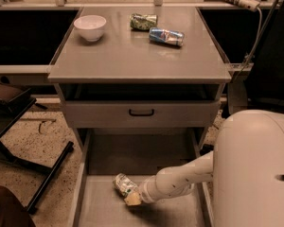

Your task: Place 7up can into middle drawer

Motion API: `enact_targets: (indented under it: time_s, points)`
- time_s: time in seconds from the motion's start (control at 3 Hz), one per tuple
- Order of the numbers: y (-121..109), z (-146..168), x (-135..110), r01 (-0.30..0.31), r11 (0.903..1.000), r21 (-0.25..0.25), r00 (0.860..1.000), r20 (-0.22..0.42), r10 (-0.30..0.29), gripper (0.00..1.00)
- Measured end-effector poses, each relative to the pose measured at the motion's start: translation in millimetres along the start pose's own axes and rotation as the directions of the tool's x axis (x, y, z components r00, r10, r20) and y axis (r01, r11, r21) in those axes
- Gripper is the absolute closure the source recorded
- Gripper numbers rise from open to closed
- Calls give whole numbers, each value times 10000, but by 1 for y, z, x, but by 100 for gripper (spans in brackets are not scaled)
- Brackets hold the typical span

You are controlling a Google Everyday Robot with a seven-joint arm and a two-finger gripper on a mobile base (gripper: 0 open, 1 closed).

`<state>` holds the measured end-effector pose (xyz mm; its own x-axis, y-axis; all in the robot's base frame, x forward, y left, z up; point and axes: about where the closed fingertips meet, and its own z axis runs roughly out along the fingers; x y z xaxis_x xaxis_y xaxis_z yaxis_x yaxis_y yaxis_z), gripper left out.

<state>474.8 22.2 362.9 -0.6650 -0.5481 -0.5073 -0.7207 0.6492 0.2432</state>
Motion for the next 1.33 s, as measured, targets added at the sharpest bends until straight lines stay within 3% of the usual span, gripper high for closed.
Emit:
enact_targets:
  time_s: [0.67, 1.0, 1.33]
  points:
    - [0, 0, 0, 0, 10000, -1, 10000, 0, 0, 12]
    - [0, 0, 0, 0, 10000, -1, 10000, 0, 0, 0]
    - [0, 0, 0, 0, 10000, -1, 10000, 0, 0, 0]
